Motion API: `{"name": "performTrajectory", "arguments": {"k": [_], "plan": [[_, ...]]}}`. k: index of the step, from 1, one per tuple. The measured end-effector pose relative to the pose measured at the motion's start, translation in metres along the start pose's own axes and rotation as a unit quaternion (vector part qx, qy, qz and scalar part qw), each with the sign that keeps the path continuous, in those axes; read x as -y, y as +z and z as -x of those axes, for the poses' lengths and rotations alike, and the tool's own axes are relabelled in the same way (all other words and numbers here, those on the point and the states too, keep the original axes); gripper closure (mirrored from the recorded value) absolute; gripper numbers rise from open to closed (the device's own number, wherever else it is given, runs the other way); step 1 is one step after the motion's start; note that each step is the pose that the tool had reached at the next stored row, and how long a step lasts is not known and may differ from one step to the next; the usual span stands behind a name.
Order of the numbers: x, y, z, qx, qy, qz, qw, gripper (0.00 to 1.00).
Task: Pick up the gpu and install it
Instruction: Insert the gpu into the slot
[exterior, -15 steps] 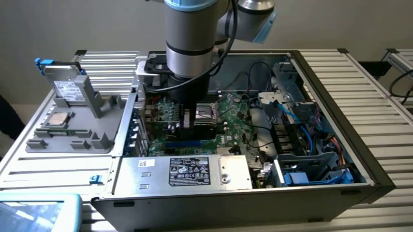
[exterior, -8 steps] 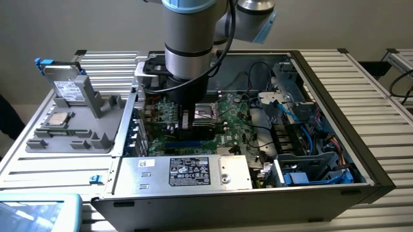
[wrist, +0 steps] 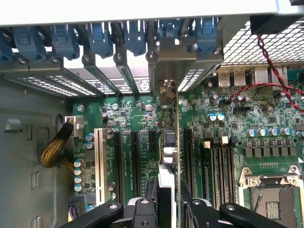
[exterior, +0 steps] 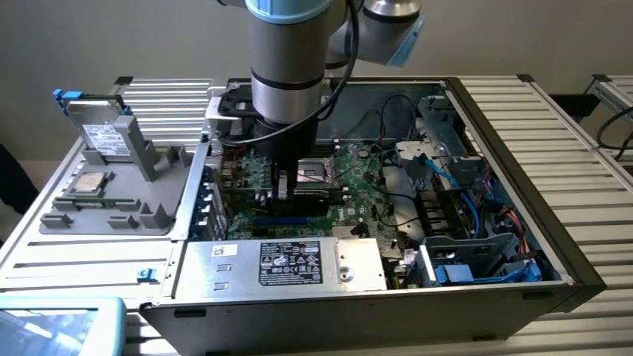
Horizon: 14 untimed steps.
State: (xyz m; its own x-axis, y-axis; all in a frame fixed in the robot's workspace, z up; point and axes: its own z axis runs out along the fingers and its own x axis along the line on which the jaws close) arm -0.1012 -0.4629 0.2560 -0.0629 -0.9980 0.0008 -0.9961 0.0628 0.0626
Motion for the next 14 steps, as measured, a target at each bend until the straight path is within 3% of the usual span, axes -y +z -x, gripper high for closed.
{"name": "performTrajectory", "arguments": {"k": [14], "plan": [[-0.0005, 0.0059, 0.0006, 0.0000, 0.000, 0.0000, 1.0000, 0.71]]}}
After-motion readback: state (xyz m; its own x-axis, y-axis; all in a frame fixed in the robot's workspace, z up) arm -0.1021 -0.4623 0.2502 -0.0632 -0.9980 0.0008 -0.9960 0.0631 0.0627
